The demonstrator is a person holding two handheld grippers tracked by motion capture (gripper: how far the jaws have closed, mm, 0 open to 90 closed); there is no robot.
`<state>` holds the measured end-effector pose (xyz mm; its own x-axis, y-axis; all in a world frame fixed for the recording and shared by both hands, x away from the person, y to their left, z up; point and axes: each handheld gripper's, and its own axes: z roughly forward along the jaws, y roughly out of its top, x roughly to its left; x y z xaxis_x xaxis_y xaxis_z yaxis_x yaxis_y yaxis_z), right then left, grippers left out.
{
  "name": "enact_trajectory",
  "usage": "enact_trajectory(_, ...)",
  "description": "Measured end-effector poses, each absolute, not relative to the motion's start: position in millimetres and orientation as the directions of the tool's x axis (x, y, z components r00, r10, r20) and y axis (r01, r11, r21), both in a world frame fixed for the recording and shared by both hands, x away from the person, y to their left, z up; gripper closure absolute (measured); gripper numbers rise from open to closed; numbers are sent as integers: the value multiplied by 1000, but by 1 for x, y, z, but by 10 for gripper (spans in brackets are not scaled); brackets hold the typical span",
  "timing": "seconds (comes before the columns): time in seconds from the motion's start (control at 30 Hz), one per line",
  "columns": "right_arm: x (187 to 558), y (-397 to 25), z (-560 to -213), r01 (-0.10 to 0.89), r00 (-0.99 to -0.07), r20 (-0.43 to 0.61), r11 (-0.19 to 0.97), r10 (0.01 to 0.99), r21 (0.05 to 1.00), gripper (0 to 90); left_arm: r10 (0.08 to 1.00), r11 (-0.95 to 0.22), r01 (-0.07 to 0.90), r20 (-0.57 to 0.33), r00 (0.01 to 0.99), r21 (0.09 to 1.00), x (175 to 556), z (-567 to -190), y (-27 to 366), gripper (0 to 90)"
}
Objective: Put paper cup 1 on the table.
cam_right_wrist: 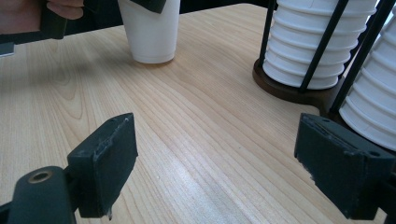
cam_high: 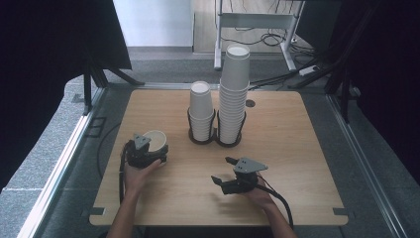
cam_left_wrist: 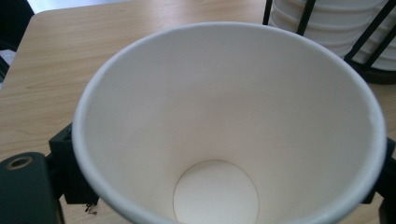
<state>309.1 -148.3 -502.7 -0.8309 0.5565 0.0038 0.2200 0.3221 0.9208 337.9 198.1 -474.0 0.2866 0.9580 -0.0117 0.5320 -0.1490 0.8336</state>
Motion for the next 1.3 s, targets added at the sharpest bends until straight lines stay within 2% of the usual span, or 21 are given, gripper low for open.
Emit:
enact_trajectory(0.27,309,-148,-502,218,-832,1,326,554,920,131,964,-147,513,7,266,846,335,-471,196,0)
enact_trajectory(0.63,309,-149,-502,216,-833,1,324,553,921,131,963,-165,507,28,267,846,317,-461,192,0)
enact_trajectory(0.87,308,-151,-500,214,-830,2,315,557,925,131,964,-157,470,30,266,869,305,-447,196,0)
enact_trajectory(1.1,309,-152,-499,210,-825,3,301,565,930,132,948,-146,414,8,319,899,294,-430,194,0)
enact_trajectory(1.3,309,-157,-495,204,-815,9,272,580,940,134,907,-110,375,-61,417,921,288,-423,188,0)
